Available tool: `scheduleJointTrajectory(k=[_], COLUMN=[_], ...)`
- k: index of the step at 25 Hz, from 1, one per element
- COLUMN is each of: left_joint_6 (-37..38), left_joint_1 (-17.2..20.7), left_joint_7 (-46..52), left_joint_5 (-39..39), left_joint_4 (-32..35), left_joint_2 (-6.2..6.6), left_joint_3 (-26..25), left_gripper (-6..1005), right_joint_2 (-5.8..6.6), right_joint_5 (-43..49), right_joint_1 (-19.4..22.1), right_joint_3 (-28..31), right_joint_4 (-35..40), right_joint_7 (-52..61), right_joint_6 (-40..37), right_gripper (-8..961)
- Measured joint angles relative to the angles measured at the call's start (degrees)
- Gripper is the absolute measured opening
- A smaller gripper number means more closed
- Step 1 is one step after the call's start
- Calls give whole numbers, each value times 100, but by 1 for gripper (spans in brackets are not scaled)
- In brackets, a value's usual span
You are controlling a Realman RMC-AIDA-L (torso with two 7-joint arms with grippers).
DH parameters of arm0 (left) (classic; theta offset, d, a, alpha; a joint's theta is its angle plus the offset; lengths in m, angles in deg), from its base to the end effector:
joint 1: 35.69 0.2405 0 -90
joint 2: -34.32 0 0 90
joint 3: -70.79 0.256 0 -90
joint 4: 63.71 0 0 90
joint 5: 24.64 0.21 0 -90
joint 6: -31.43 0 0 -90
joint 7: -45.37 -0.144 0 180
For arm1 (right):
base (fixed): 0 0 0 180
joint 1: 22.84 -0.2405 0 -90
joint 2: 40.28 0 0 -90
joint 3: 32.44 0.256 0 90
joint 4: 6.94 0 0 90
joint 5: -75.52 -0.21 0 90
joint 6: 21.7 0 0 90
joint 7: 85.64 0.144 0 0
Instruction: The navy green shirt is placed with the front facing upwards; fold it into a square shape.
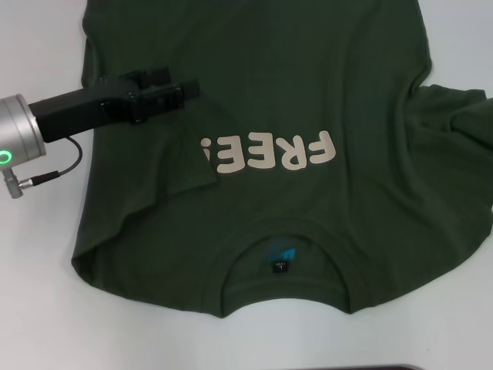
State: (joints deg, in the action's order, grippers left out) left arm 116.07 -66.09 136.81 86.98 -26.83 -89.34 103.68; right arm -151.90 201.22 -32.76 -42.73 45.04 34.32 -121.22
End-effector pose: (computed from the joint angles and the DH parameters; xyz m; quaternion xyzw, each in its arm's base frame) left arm -0.2553 0.3373 -0.0141 -0.8650 -0.3544 -0.3224 0.1491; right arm 0.4034 0.2031 0.1482 -0.6789 0.6261 0.2694 0.2729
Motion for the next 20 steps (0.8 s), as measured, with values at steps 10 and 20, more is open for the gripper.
scheduleJointTrajectory(k=[10, 20], left_joint_6=[-34, -31], left_joint_1=[-50, 7], left_joint_7=[144, 88], left_joint_5=[-30, -2], left_joint_4=[-137, -163], left_joint_2=[-23, -26], left_joint_3=[90, 177], left_gripper=[796, 797], right_joint_2=[184, 103], right_joint_5=[412, 369], right_joint_1=[-199, -734], right_joint_3=[308, 468], right_joint_4=[121, -461], right_joint_7=[1128, 1148], right_joint_6=[-35, 244], right_gripper=[914, 912])
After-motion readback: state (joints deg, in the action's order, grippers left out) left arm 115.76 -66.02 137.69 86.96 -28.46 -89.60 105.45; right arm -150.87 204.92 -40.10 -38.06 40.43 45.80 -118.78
